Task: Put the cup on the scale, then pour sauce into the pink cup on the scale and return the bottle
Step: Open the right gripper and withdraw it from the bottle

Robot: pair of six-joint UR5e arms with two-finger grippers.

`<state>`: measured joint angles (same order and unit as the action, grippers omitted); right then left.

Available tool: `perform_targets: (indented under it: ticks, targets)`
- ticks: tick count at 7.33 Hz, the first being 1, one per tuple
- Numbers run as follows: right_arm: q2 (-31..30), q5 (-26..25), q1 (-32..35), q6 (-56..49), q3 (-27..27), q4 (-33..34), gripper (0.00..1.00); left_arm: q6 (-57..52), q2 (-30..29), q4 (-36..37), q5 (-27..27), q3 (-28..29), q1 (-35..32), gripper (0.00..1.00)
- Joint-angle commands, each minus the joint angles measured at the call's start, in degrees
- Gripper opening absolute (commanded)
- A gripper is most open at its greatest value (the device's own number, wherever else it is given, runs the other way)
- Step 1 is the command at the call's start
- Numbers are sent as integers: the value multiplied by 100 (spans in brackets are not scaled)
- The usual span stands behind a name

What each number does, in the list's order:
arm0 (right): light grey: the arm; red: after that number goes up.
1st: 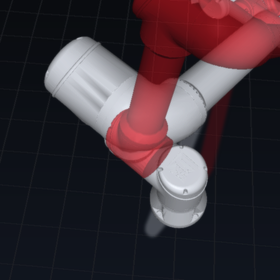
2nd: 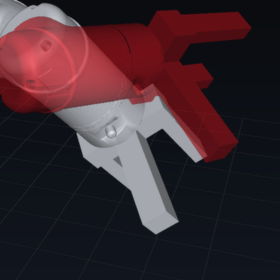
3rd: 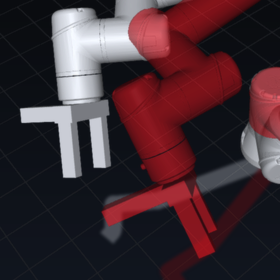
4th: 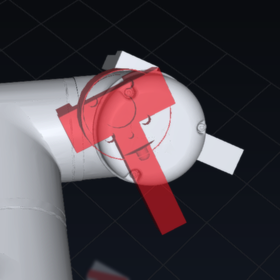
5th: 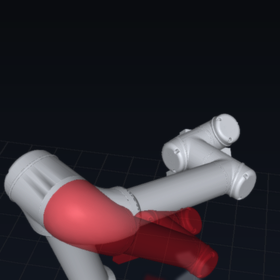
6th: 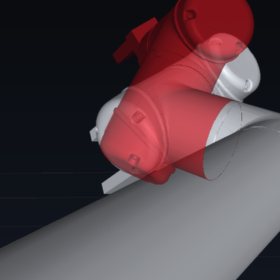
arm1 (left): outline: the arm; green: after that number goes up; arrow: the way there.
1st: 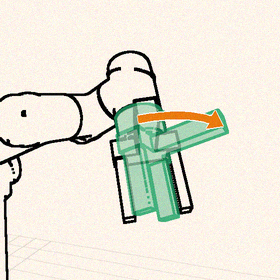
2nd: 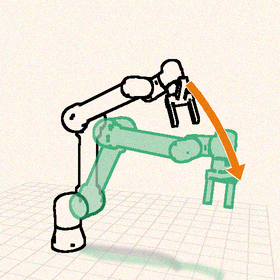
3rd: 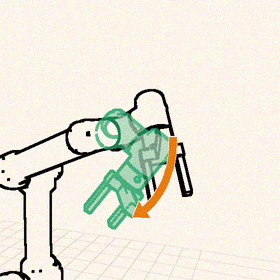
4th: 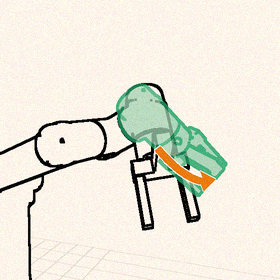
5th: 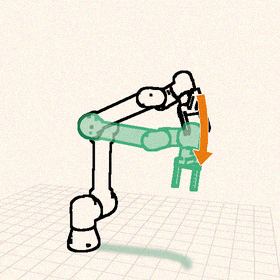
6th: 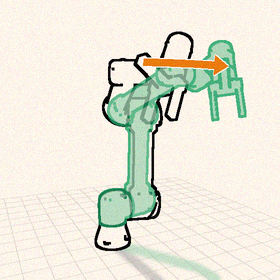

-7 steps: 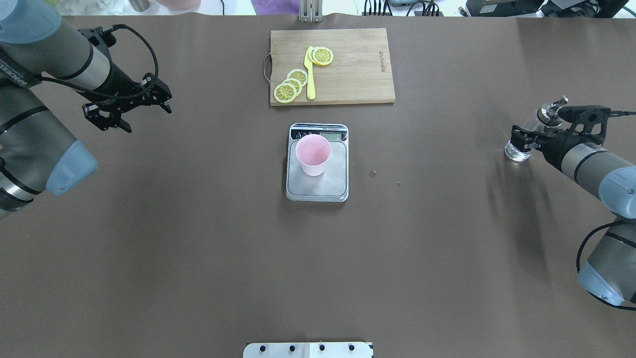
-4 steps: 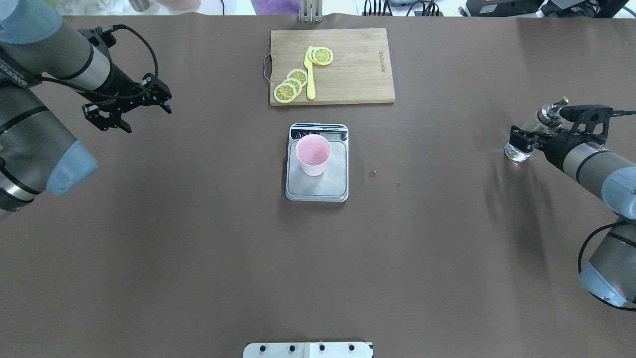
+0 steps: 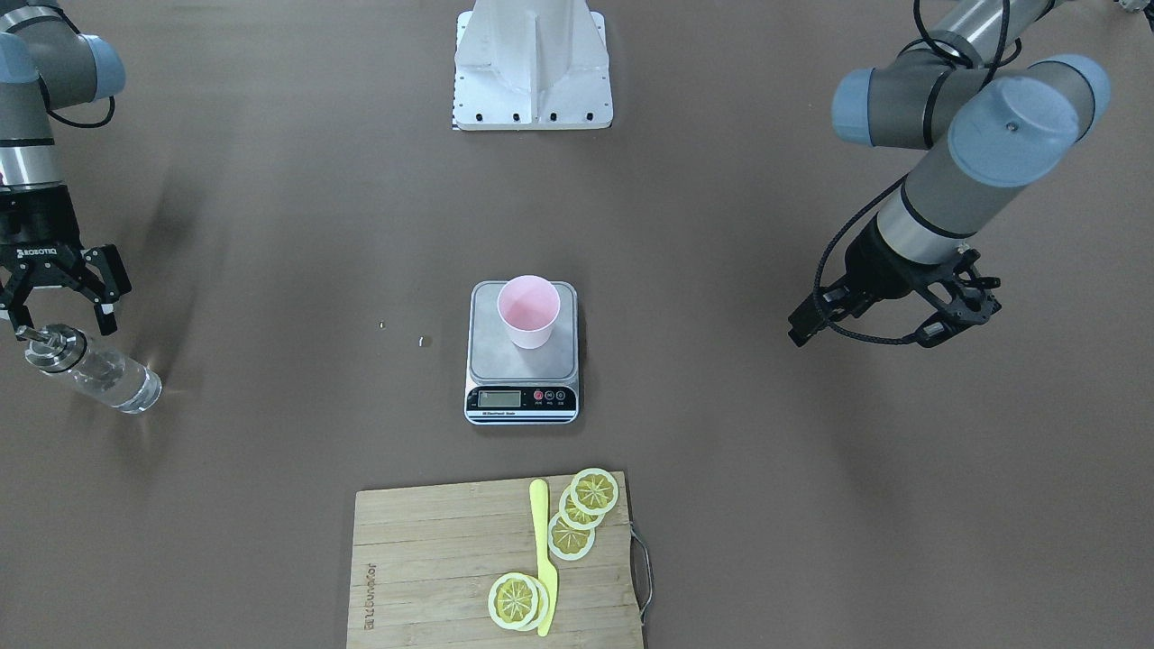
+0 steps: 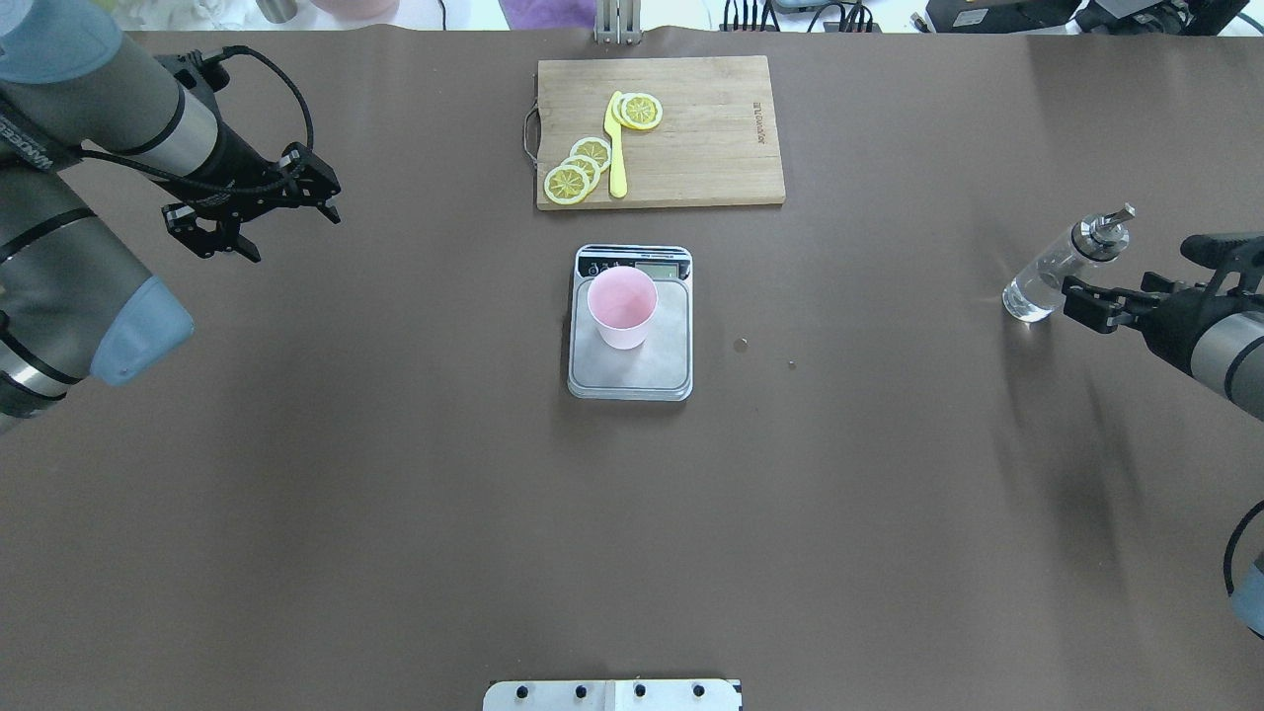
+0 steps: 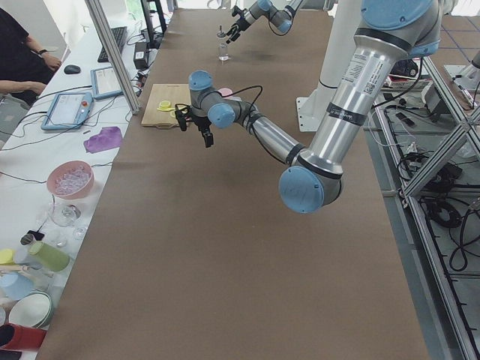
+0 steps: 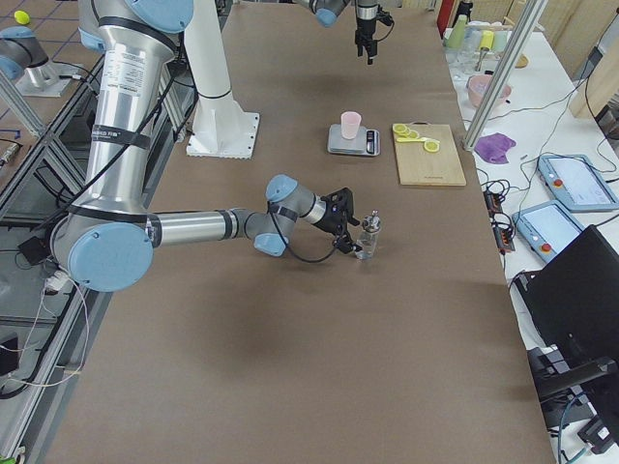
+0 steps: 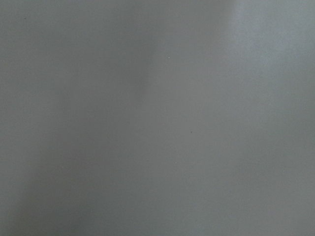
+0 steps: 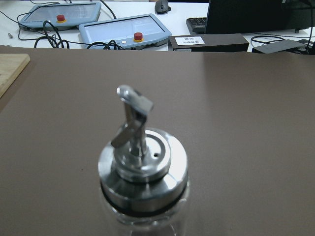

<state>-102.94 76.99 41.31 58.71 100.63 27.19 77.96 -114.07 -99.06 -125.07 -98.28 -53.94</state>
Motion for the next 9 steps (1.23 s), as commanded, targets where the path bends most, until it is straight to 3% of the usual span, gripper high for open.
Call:
perform_targets:
  ticks: [1, 4, 5, 6, 8, 9]
  targets:
    - [-418, 271, -70, 18, 289, -4, 100, 0, -1, 18, 0, 2, -2, 99]
    - [-1332, 2024, 191, 18, 1675, 84, 100, -44, 16, 18, 0, -7, -2, 99]
    - [-1291, 3101, 941, 9, 1740, 145, 100, -44, 25, 18, 0, -15, -2, 99]
    - [-1081, 4365, 1950, -78, 1758, 416, 100, -44, 25, 18, -9, -16, -2, 99]
    - [-545, 5437, 2932, -140, 1819, 1188, 100, -44, 43, 18, -9, -51, -2, 99]
    - [-47, 5850, 3379, -462, 1846, 2027, 100, -53, 51, 18, -9, -51, -2, 99]
